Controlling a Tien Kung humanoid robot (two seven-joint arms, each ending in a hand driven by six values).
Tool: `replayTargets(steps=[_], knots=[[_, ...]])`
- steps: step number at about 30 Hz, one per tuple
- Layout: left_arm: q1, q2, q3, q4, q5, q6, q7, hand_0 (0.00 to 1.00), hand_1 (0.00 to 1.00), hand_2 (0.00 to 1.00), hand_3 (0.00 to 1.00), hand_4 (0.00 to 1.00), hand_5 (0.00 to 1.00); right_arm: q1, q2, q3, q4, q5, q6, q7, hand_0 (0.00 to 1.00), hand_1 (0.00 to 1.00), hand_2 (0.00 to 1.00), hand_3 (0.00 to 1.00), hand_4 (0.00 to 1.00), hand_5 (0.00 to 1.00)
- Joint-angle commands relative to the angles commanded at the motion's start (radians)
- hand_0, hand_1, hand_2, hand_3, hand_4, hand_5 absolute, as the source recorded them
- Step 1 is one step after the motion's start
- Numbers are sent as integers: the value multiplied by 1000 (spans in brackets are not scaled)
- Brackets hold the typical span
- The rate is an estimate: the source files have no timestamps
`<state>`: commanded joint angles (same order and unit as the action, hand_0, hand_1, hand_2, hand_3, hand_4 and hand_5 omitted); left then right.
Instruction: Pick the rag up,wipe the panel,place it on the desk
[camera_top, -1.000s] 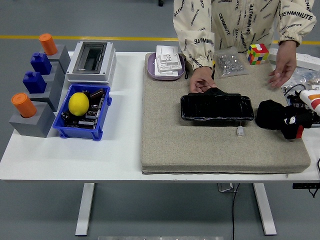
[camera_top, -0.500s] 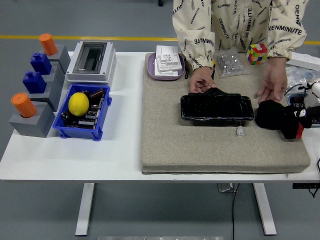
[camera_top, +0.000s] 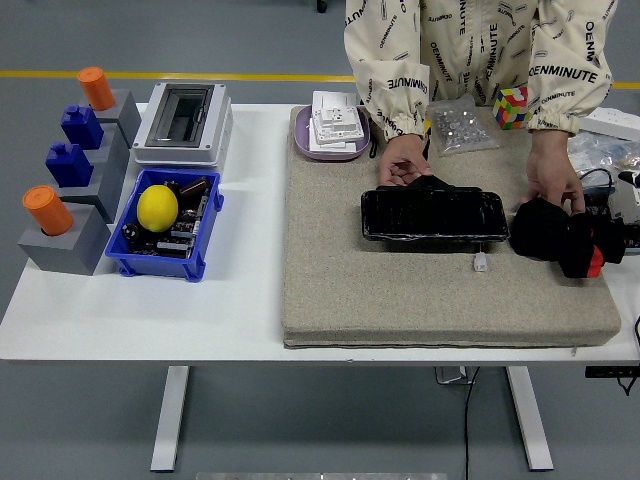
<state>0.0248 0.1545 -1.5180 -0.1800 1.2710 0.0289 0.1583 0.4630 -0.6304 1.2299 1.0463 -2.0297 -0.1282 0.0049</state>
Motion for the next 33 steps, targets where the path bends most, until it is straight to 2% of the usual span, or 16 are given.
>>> replayTargets(steps=[4, 9, 12, 16, 21, 33], knots=[[0, 0, -4, 0, 4, 0, 1, 642, 691, 730, 565, 594, 470, -28, 22, 66, 10, 28, -74, 8, 768, 708, 793, 792, 998, 582], [1, -2, -6, 0, 4, 1, 1, 642, 692, 731, 565, 595, 473, -66, 60, 145, 20, 136, -170, 45, 756, 700, 779, 776, 998, 576], [-2, -2, -2, 0, 1, 0, -1, 642, 692, 731, 565, 595, 473, -85, 80, 169, 19, 212, -208, 75, 756, 700, 779, 776, 998, 576], [-4, -3, 0, 0, -1, -1, -2, 642, 691, 731, 565, 593, 470, -99, 96, 176, 17, 314, -229, 111, 751, 695, 774, 767, 998, 561], [-4, -4, -1, 0, 0, 0, -1, 642, 691, 732, 567, 594, 470, -115, 110, 173, 20, 478, -226, 167, 747, 690, 765, 757, 998, 550], [-5, -5, -4, 0, 2, -1, -1, 642, 691, 731, 565, 593, 471, -137, 139, 150, 48, 975, -113, 335, 727, 690, 762, 743, 998, 523]])
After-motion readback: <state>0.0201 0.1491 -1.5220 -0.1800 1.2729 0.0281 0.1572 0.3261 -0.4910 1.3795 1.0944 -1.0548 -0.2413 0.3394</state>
